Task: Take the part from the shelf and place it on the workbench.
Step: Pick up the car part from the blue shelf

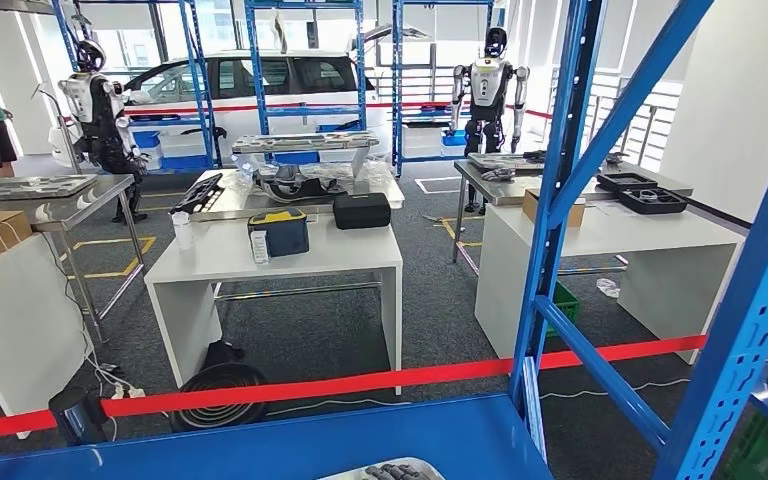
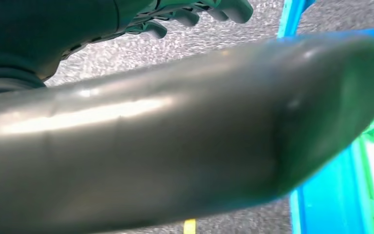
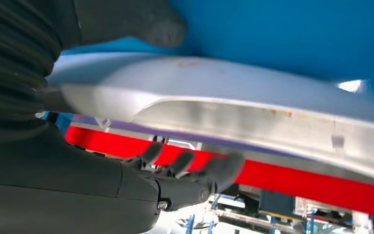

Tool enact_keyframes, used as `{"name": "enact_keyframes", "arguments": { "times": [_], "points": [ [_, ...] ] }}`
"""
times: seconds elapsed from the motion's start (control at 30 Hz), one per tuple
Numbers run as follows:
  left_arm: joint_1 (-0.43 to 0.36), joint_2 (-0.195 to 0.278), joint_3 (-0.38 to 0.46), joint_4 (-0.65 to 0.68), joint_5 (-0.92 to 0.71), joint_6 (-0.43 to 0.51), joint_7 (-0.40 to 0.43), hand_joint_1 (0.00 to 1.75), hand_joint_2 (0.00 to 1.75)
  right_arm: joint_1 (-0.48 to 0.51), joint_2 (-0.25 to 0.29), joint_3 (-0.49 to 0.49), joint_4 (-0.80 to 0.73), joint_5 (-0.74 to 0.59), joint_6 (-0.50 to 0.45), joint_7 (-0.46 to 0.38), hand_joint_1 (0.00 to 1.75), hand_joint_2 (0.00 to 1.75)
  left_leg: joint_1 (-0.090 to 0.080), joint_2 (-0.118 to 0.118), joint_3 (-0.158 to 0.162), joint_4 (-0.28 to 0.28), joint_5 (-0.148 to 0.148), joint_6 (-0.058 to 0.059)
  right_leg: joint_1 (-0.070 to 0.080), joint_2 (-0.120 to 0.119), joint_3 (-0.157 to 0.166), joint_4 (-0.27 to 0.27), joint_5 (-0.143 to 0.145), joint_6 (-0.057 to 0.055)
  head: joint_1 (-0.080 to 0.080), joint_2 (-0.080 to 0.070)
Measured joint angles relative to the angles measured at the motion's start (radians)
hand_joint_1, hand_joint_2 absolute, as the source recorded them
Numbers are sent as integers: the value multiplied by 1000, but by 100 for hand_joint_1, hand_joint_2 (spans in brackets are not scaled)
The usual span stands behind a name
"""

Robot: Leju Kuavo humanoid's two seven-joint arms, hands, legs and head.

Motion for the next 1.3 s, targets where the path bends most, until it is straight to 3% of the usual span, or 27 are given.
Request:
{"name": "enact_keyframes", "arguments": {
  "times": [0.03, 0.97, 1.3],
  "points": [
    [0, 0, 1, 0, 13, 1, -16, 0, 175, 1, 0, 0, 4, -1, 1, -3, 175, 175, 0, 0, 0, 0, 0, 0, 0, 0, 0, 0, 0, 0, 0, 0],
    [-3, 7, 15, -3, 75, -44, -91, 0, 175, -1, -2, -6, 21, 9, -34, -2, 175, 175, 0, 0, 1, 0, 0, 0, 0, 0, 1, 0, 0, 0, 0, 0],
    [-2, 8, 22, -4, 76, -1, -67, 0, 175, 0, -2, -17, 10, 24, -143, 31, 175, 175, 0, 0, 1, 0, 0, 0, 0, 0, 1, 0, 0, 0, 0, 0]
  ]
}}
